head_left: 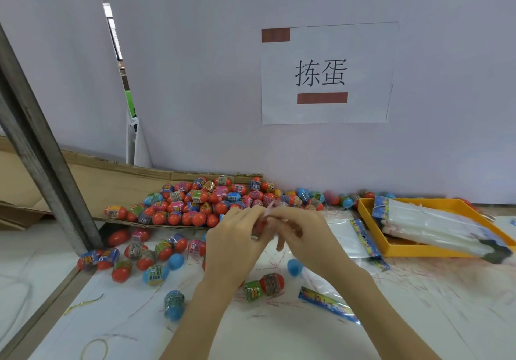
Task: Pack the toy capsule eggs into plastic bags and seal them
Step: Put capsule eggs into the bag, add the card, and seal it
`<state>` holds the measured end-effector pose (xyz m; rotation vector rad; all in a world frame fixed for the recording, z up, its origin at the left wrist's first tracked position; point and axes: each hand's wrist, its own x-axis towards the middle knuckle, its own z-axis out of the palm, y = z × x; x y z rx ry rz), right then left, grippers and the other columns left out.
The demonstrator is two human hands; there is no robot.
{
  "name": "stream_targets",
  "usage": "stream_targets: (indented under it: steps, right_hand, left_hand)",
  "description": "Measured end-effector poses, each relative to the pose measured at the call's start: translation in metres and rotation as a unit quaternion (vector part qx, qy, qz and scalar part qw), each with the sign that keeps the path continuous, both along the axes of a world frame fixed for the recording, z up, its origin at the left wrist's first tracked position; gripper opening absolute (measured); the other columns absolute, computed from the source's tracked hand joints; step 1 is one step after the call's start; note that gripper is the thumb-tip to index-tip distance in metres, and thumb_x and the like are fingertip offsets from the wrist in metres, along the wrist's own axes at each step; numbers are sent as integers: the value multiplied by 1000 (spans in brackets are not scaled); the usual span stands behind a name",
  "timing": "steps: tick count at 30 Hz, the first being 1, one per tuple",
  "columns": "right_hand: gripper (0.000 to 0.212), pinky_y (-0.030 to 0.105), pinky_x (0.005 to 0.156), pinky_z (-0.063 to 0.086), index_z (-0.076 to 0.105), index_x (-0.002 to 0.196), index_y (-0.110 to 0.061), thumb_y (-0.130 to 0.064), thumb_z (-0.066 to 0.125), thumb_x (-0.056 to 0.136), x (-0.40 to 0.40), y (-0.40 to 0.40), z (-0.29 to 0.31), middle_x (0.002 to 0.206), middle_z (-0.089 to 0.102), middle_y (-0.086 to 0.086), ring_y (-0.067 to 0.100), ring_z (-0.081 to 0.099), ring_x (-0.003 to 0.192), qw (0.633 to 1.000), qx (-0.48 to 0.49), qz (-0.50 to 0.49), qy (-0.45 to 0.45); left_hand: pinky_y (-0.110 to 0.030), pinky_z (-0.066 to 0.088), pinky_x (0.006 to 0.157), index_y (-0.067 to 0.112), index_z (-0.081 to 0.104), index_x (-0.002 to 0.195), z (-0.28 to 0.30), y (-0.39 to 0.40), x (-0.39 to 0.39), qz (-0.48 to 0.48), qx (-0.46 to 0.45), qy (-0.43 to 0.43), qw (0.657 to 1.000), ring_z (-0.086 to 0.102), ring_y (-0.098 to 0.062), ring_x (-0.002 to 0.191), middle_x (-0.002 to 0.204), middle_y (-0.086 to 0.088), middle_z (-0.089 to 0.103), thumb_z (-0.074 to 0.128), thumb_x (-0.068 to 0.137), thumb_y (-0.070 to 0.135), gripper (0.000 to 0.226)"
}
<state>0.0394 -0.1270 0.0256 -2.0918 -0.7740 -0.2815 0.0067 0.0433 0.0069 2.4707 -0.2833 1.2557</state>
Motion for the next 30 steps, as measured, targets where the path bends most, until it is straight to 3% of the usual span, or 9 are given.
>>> stream_targets:
  steps: [3,6,8,12,16,21,23,26,30]
  right_hand:
    - [36,28,71,55,74,106,-24,-43,43,109,-13,10,-1,85,73,-9,9,70,65,996,-30,64,55]
    - [27,38,72,59,75,111,-20,-37,55,106,-15,14,-2,103,72,-11,11,72,66,993,-14,91,75]
    - [22,39,70,60,78,109,-19,-29,59,105,-11,10,0,99,74,-7,14,73,64,993,5,88,82]
    - [21,21,50,52,75,97,-28,-25,57,106,-8,3,2,80,74,-11,17,71,56,991,92,25,89]
    - [16,14,59,53,70,100,-32,-22,58,105,-2,1,-1,85,70,-20,6,70,75,994,96,-43,8]
    - [17,14,53,48,58,107,-33,-20,66,100,-6,4,3,99,68,-15,10,65,62,985,140,-62,-79]
    - [16,20,55,52,59,99,-30,-24,73,96,-6,3,8,95,66,-13,11,64,62,986,163,-40,-24]
    - [9,21,64,55,74,95,-21,-29,77,92,-2,-9,14,89,72,-8,6,66,68,982,17,121,144]
    - [23,15,74,49,79,105,-29,-40,83,86,-2,-15,11,101,74,-11,0,64,87,949,-178,187,183]
  left_hand:
    - [-25,51,46,24,77,100,-2,2,1,-21,11,-8,1000,61,-10,75,85,13,72,65,94,39,20]
    - [-30,57,52,23,79,104,-5,5,1,-23,4,20,1000,66,-14,82,91,10,75,83,85,23,19]
    - [-30,57,53,22,77,105,-3,4,0,-30,-21,37,999,66,-13,81,91,10,74,84,82,24,24]
    - [-22,52,55,30,72,104,2,2,-1,-61,-55,96,992,58,-5,75,84,20,64,69,84,66,42]
    - [-30,59,70,37,69,107,0,5,2,-96,-121,203,967,64,-3,80,86,19,69,51,70,97,73]
    - [-13,53,68,38,68,97,-1,10,6,-112,-231,166,952,67,1,80,87,26,70,68,75,72,41]
    - [-13,54,69,40,66,98,-1,15,6,-87,-265,152,948,68,3,82,87,27,70,70,76,70,37]
    - [-14,54,72,41,66,93,0,18,7,-64,-289,134,946,67,4,84,90,31,69,72,78,68,32]
    - [-15,53,69,40,65,92,-1,18,7,-51,-282,140,948,66,4,84,91,33,68,73,78,69,33]
